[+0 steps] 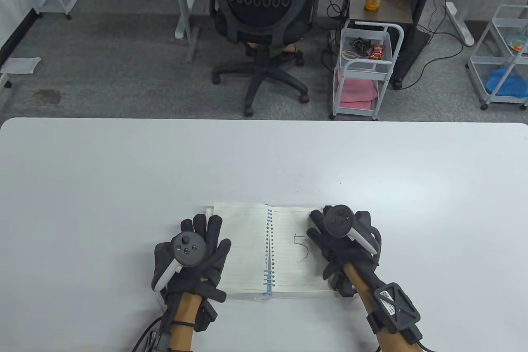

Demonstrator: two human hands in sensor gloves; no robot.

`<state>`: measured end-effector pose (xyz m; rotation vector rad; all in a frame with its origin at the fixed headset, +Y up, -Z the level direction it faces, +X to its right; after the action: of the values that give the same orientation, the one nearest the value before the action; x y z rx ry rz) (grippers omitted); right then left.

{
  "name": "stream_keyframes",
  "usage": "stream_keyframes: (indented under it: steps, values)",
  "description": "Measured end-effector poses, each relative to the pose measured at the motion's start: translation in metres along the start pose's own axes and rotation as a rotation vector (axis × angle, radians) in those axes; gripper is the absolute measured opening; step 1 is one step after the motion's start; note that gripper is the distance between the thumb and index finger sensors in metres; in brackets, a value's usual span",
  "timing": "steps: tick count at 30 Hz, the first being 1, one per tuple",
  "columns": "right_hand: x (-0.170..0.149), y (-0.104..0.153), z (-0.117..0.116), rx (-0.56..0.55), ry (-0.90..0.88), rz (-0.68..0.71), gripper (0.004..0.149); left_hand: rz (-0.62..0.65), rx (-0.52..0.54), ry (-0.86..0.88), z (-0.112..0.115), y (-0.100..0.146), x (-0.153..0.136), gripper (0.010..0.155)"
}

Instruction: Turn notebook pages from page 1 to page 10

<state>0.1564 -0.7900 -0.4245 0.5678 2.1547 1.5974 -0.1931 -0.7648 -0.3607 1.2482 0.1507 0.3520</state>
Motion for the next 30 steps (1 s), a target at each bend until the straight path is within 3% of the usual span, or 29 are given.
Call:
stream_keyframes:
  steps: [5, 11, 16, 22, 25, 28, 30]
  values:
    - [-0.014, -0.009, -0.003, 0.051, -0.045, -0.087, 0.063, -0.004, -0.019, -0.030, 0.005, -0.003, 0.002, 0.070]
    - [-0.015, -0.010, -0.001, 0.043, -0.035, -0.100, 0.063, -0.002, -0.024, -0.037, 0.006, -0.003, 0.003, 0.070]
    - [-0.013, -0.008, 0.000, 0.021, -0.040, -0.081, 0.056, -0.005, -0.029, -0.028, 0.006, -0.003, 0.002, 0.070]
    - [0.007, 0.008, 0.014, 0.026, -0.107, 0.035, 0.049, -0.006, -0.017, -0.014, 0.004, -0.001, 0.001, 0.069]
    - [0.015, 0.015, 0.015, 0.115, -0.287, 0.106, 0.052, -0.005, -0.012, -0.013, 0.003, -0.001, 0.000, 0.069]
    - [0.019, 0.021, 0.001, 0.305, -0.603, 0.155, 0.060, -0.007, -0.014, -0.008, 0.003, -0.001, 0.000, 0.070]
    - [0.023, 0.025, -0.012, 0.442, -0.716, 0.181, 0.062, -0.006, -0.013, 0.005, 0.002, 0.000, -0.001, 0.070]
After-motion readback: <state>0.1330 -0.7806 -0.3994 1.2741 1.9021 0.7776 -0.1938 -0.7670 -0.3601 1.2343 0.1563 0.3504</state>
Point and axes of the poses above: the tracker on the back of each hand, its own x axis roughly to the thumb side, its own y axis roughly from the fingertips to the wrist, z = x × y, the point moved 4 cm from there along -y, roughly from the wrist to the fingertips, and after that the axes turned 10 degrees about -y, right-handed, at the moved point
